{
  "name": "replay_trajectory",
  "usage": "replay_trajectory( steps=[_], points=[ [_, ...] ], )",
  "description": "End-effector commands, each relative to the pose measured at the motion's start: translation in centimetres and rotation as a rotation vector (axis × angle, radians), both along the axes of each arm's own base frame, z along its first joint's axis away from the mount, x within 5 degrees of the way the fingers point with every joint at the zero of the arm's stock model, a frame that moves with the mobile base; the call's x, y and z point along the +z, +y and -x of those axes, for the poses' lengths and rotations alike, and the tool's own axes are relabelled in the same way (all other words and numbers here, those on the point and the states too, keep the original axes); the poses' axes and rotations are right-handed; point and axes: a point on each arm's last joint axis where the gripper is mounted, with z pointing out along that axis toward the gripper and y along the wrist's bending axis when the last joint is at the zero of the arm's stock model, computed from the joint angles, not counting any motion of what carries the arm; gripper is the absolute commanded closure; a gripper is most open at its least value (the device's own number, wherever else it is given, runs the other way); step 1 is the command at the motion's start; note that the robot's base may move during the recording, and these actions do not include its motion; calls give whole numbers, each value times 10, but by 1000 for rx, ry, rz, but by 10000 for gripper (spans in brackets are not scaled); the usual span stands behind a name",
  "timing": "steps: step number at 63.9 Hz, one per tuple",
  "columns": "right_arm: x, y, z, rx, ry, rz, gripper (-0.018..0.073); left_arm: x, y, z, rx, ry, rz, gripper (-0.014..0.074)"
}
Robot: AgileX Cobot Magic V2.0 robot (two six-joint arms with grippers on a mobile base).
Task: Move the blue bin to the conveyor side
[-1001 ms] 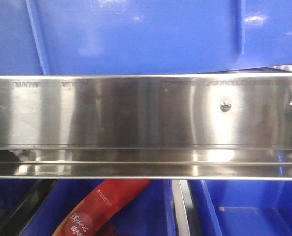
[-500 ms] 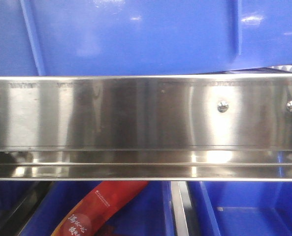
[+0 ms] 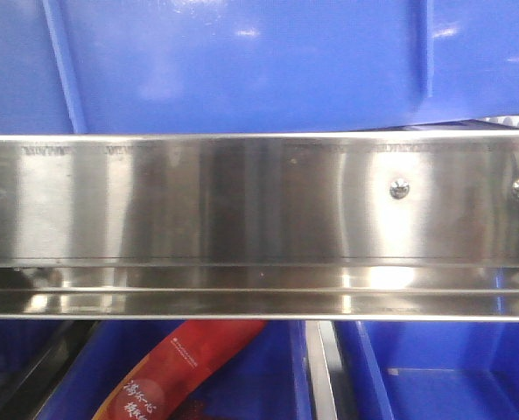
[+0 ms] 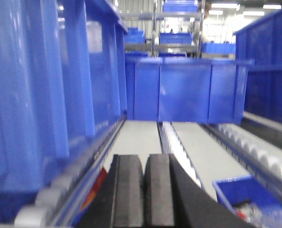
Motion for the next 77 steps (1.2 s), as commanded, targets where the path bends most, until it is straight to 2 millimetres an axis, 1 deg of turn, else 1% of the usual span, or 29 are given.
replay_trajectory(
  steps=[1,5,8,12,14,18,21,25,26,30,34,38,43,48,53,57,61,68,73,77],
  points=[
    [11,-1,2,-17,-120,-6,648,3,0,1,3,-32,-7,594],
    [13,-2,3,-18,-136,-7,648,5,0,1,2,-56,-8,594],
    [23,-2,5,-17,-161,-9,648,10,0,2,-1,-112,3,594],
    [45,-2,11,-14,-205,-11,648,16,0,3,-3,-157,4,594],
    [57,-2,15,-11,-212,-11,648,24,0,5,-3,-173,4,594],
    [75,-1,22,-1,-186,-8,648,42,0,9,0,-184,4,594],
    [98,-1,34,8,-173,-4,648,58,0,14,3,-176,4,594],
    [115,0,39,17,-124,1,648,74,0,20,6,-176,5,594],
    [122,0,41,18,-126,2,648,78,0,20,7,-172,5,594],
    [142,0,42,24,-84,7,648,99,1,25,11,-151,6,594],
    [161,1,36,28,-41,11,648,116,1,25,14,-91,11,594],
    [178,2,27,32,4,14,648,132,1,22,11,-31,28,594],
    [198,3,12,37,78,20,648,153,0,10,0,16,53,594],
    [210,5,-8,46,211,30,648,170,-1,-4,-10,67,78,594],
    [225,6,-26,53,297,37,648,183,-2,-22,-25,157,112,594],
    [231,7,-41,57,360,42,648,196,-3,-35,-35,219,130,594],
    [240,8,-52,61,404,45,648,202,-3,-51,-36,281,134,594],
    [248,10,-69,67,480,51,648,214,-4,-75,-41,354,142,594],
    [252,10,-77,68,490,52,648,218,-4,-93,-47,406,155,594],
    [254,13,-84,96,481,18,648,221,-4,-107,-47,434,157,594]
  ],
)
